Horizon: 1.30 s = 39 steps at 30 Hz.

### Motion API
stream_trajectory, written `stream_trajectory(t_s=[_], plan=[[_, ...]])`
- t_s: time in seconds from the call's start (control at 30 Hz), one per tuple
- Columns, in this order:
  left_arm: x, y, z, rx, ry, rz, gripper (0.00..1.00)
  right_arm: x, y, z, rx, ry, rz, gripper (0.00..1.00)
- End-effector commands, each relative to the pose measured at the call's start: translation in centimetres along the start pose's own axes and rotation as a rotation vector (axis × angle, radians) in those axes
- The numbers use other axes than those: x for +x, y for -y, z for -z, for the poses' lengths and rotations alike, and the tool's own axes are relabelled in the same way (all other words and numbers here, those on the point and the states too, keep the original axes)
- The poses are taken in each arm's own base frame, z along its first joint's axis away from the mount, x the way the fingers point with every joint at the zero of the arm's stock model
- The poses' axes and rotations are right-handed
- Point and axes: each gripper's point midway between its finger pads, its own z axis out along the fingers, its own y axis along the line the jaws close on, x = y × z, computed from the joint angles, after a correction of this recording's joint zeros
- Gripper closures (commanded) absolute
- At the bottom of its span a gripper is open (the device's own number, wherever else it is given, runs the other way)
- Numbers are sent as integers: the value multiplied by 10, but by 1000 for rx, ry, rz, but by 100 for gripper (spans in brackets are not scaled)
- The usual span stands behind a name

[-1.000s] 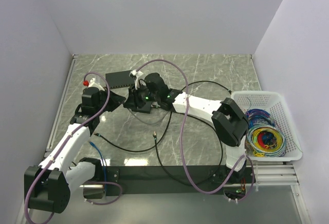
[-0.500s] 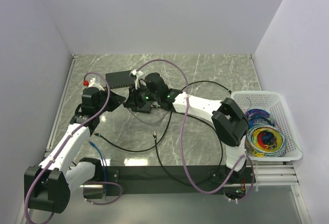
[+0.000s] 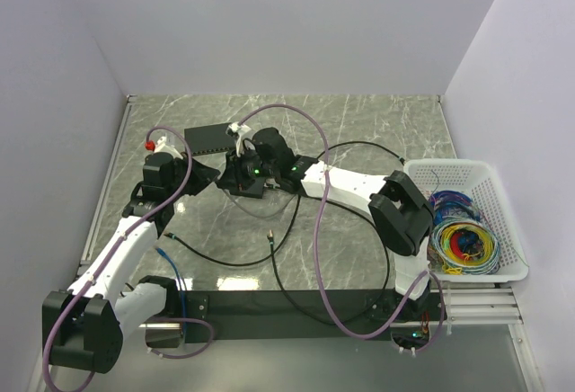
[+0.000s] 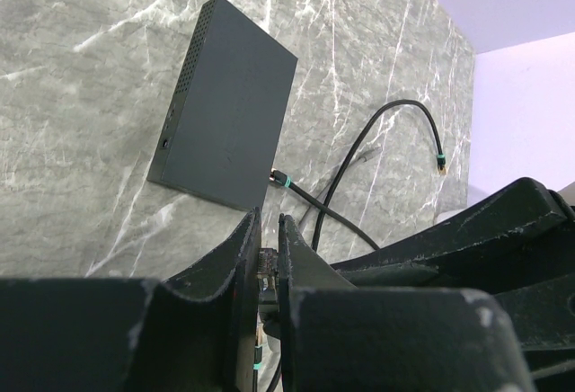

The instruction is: Insert the plug into the switch port

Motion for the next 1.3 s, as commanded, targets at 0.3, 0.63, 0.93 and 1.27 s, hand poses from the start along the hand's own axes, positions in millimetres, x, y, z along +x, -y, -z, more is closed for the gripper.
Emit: stream_trajectory(t_s=[0.3, 0.63, 0.93, 1.27], plan=[[-9, 13, 5, 56, 44, -35, 99, -17, -2, -5, -12, 38, 13, 87], [-8, 21, 7, 94, 32, -48, 70, -15, 15, 6, 52, 31, 30, 100], [-27, 23, 5, 75, 68, -63, 45, -2, 104, 75, 389, 30, 12, 100], [-31, -2, -54, 68, 32, -18, 52, 45, 197, 115, 748, -112, -57, 100]])
